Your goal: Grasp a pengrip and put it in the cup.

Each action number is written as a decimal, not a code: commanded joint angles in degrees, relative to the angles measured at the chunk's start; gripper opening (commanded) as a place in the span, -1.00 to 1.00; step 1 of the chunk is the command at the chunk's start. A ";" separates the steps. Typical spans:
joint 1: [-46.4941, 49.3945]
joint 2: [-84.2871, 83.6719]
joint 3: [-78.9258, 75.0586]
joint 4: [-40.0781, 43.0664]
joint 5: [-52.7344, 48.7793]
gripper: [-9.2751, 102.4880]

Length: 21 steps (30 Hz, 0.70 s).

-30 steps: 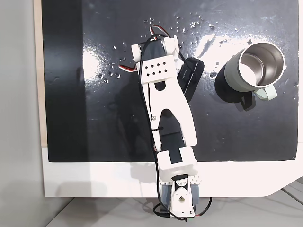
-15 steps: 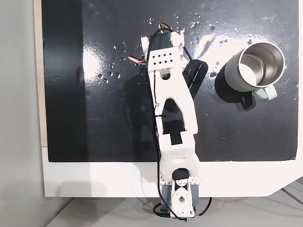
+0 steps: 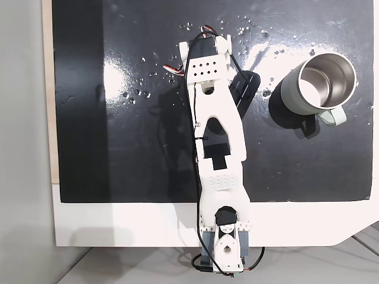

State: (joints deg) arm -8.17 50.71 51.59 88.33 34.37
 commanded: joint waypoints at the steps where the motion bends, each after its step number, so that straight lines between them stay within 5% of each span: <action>1: -0.18 0.00 -1.41 0.79 -0.62 -0.82; 14: -0.35 13.27 -13.01 11.87 -3.08 -0.83; 21: 1.41 31.29 -5.45 12.74 -8.96 -0.83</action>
State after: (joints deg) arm -8.17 72.95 45.09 100.55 27.77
